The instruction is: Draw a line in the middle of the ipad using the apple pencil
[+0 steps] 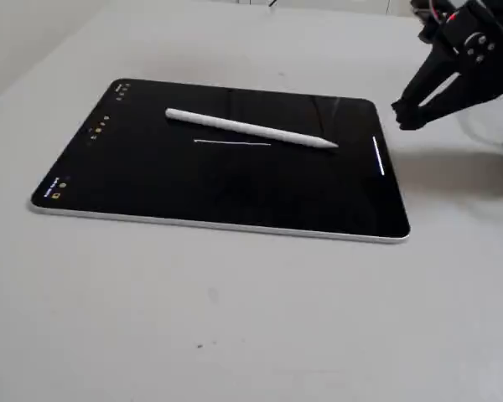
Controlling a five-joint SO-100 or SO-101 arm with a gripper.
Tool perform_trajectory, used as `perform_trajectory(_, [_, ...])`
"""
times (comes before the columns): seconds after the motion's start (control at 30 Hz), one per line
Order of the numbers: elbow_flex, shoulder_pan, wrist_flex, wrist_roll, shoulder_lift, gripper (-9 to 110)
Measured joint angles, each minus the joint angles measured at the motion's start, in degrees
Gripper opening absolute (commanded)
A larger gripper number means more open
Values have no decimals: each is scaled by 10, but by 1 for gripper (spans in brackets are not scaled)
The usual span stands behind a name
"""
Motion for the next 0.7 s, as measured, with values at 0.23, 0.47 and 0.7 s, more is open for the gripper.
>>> perform_trajectory(0.23, [0,0,0,0,0,1])
perform_trajectory(0.47, [0,0,0,0,0,1])
perform_trajectory(0.7, [0,0,0,0,0,1])
